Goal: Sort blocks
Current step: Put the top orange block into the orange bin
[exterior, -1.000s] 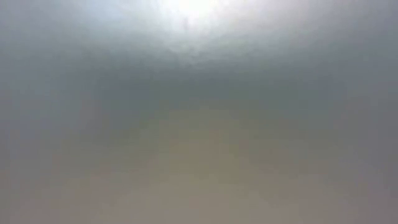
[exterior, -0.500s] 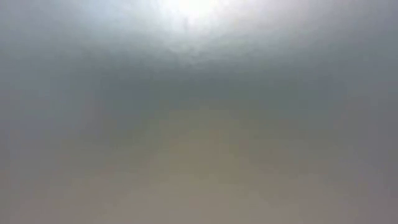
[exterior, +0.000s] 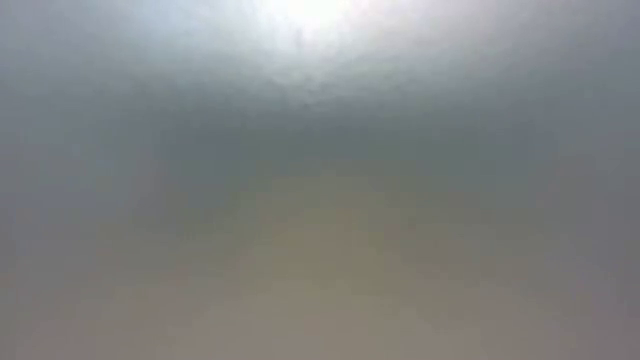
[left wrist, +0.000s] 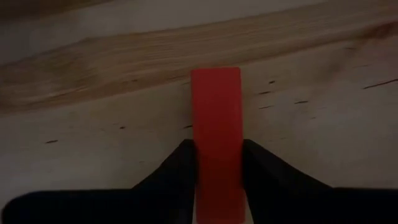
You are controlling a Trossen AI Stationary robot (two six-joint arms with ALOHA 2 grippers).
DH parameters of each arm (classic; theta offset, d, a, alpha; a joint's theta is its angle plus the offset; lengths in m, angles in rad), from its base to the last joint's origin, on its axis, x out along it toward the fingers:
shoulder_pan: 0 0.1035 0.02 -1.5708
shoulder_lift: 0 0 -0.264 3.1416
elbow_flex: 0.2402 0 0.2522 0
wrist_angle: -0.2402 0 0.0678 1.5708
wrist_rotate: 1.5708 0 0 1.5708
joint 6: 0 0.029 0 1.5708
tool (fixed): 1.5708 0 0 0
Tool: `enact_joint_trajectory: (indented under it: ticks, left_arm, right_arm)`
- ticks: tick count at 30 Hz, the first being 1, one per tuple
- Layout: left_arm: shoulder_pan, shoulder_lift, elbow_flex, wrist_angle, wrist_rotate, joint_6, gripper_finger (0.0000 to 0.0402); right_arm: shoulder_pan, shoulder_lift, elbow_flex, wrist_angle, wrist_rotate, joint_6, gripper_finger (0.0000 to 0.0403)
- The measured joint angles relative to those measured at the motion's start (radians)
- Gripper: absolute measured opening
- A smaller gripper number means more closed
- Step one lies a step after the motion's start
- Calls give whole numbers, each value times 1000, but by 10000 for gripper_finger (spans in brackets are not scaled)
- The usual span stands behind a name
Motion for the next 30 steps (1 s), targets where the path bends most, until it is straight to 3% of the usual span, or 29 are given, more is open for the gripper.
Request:
enact_joint_trajectory:
  ticks: [22, 30]
  left_arm:
    - [-2, 0, 0, 4, -2, 50, 104]
    - [-52, -40, -6, 52, -63, 103, 104]
  right_arm:
    - [0, 0, 0, 0, 0, 4, 23]
    - [0, 0, 0, -1, 0, 26, 23]
